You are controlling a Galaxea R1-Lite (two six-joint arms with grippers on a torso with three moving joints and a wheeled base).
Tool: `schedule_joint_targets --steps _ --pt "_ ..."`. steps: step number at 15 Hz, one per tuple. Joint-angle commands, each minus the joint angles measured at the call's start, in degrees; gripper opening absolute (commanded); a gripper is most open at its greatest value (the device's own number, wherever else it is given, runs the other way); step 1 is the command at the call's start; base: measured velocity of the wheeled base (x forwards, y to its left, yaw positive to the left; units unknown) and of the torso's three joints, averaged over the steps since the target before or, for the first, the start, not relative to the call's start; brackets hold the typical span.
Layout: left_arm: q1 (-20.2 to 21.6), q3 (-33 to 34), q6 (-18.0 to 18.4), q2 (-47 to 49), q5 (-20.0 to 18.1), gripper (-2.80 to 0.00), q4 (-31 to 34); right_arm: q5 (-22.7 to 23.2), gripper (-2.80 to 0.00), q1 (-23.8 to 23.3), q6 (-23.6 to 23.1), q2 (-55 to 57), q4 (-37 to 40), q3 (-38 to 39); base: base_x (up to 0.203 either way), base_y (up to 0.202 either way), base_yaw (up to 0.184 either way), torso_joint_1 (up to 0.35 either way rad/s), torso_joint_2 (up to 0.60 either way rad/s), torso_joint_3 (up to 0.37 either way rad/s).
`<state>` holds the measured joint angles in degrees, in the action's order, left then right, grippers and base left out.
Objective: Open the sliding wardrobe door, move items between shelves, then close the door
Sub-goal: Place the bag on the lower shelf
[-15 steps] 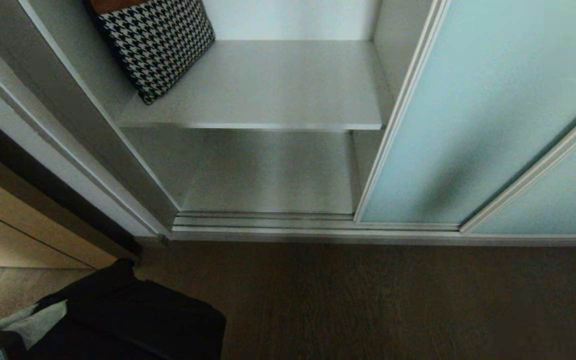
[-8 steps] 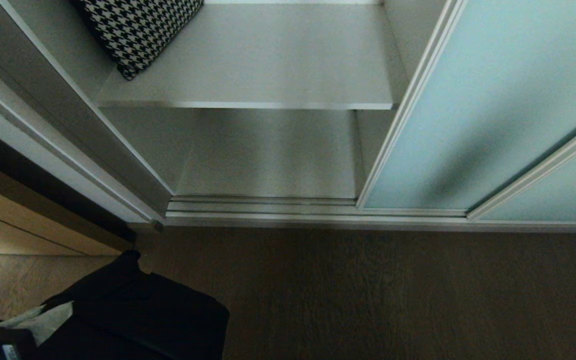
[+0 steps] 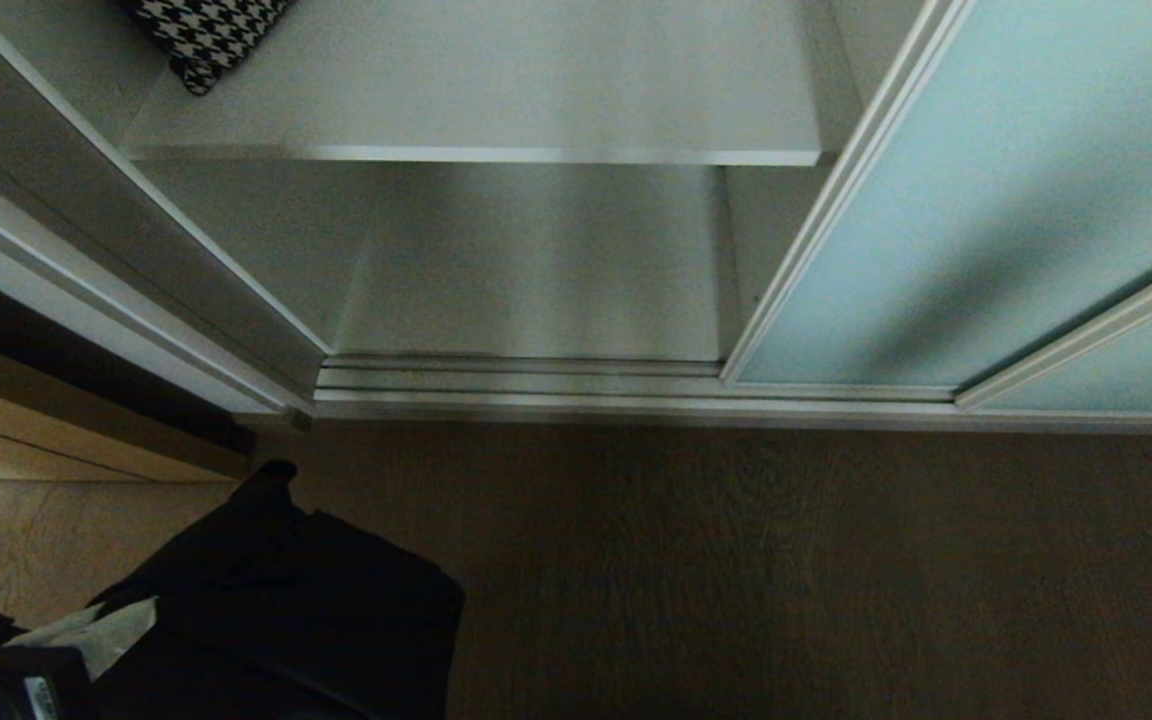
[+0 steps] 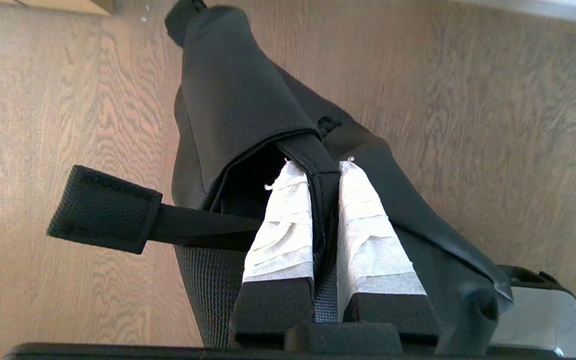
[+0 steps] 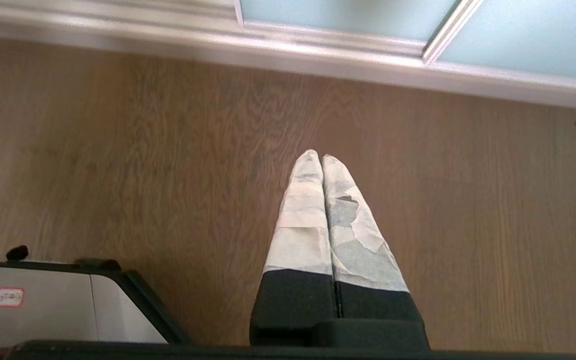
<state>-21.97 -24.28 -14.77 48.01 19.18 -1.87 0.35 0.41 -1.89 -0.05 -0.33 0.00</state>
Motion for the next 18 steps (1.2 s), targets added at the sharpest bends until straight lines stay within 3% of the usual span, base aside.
schedule_joint_targets --steps 1,18 --pt "-0.01 -0.24 -0.08 0.51 0.16 -2.8 0.02 0.0 -2.8 0.02 -0.03 -0.13 -0.02 0.0 0.0 0.0 0.0 0.008 0.01 -0.198" --pt "-0.09 1.08 -0.08 1.17 -1.09 -2.8 0.0 0.05 -2.8 0.02 -0.01 -0.13 -0.02 0.0 0.0 0.0 0.0 0.002 0.0 -0.19"
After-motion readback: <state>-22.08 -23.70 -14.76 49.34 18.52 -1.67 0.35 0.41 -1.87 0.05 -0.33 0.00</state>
